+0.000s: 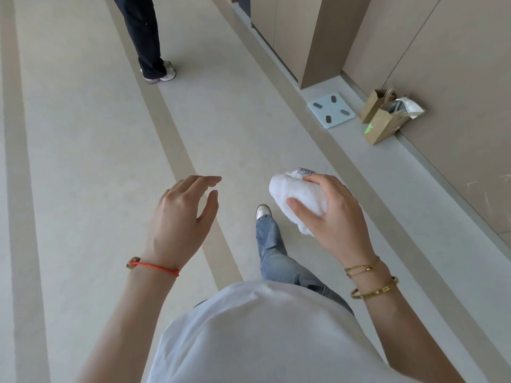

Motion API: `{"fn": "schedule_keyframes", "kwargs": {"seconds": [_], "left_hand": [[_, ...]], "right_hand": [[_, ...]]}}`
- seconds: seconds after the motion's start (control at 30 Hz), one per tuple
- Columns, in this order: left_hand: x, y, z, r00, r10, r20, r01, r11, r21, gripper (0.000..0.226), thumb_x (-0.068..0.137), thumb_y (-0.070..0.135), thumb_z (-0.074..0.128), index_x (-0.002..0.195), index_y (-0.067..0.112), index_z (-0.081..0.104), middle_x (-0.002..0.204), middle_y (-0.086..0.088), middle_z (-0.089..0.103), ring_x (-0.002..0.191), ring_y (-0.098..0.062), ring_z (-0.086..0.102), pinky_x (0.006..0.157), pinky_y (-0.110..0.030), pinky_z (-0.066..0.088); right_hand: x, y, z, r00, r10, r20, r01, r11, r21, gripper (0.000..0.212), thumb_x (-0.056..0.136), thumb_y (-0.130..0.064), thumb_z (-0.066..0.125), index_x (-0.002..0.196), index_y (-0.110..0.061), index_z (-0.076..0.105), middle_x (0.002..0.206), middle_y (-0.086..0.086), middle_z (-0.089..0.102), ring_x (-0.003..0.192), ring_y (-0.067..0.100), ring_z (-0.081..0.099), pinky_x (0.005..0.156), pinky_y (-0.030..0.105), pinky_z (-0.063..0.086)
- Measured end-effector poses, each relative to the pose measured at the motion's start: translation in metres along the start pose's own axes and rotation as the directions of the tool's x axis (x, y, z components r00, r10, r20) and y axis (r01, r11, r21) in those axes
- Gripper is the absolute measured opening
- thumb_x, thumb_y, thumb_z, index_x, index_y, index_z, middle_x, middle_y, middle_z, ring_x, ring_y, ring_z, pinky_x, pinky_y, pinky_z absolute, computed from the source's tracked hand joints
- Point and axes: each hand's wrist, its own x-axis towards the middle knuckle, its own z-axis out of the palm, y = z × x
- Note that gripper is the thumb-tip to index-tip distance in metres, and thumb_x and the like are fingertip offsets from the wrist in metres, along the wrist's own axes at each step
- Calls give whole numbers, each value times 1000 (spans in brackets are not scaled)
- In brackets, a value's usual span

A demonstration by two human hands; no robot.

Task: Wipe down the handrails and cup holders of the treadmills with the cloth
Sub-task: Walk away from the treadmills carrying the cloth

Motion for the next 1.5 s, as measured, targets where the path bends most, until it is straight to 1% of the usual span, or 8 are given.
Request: {"fn": "schedule_keyframes", "kwargs": {"seconds": [0.23,0.4,0.63,0.93,1.07,1.2,1.3,1.5], "left_hand": [[180,-46,22,1000,13,-29,-13,1000,-12,23,94,6,58,114,8,69,106,-4,70,97,-25,68,84,-46,54],[306,-71,33,998,39,-49,-41,999,-30,24,95,11,55,114,6,68,106,-5,70,96,-26,68,84,-47,54],[456,-119,48,999,30,-38,-33,998,-63,28,94,16,51,114,7,69,105,-4,71,94,-26,68,81,-46,55],[673,-207,66,995,104,10,-102,991,-81,29,94,19,49,114,9,68,104,-4,70,94,-25,67,82,-47,54],[777,-237,57,984,176,13,-175,983,-60,28,94,18,51,114,9,68,105,-3,70,93,-24,67,81,-47,54],[864,-257,53,970,238,52,-236,970,-51,27,94,17,52,114,9,68,104,-3,70,93,-24,67,81,-45,55],[918,-268,55,963,257,78,-253,966,-60,26,95,15,53,115,10,68,106,-2,70,96,-23,67,81,-44,56],[1014,-288,83,951,267,154,-255,962,-93,24,95,8,57,117,9,68,110,-3,70,98,-25,68,81,-46,55]], "right_hand": [[179,12,22,1000,0,-9,0,1000,11,46,82,-52,69,119,-27,57,122,-17,60,105,11,57,81,30,52],[312,12,27,1000,-20,-20,21,1000,18,44,83,-53,68,118,-29,56,122,-20,58,107,7,56,81,22,48],[468,9,54,1000,-22,-1,22,1000,-18,50,81,-58,64,120,-27,56,122,-16,60,105,10,56,80,22,47],[668,8,118,998,45,-53,-47,998,-32,48,83,-55,67,121,-27,56,121,-14,60,104,10,56,79,29,52],[759,-6,136,993,75,-94,-77,997,-12,51,83,-56,65,123,-26,56,123,-12,60,107,12,56,82,34,55],[830,-16,147,983,113,-146,-114,994,6,48,84,-53,68,123,-27,55,124,-13,60,109,15,56,78,38,56],[874,-18,156,973,153,-176,-156,988,-6,50,83,-56,66,122,-25,56,123,-12,60,108,15,56,79,35,56],[963,2,174,961,199,-195,-214,975,-61,56,82,-60,63,121,-22,57,120,-6,62,104,15,57,74,22,49]]}}
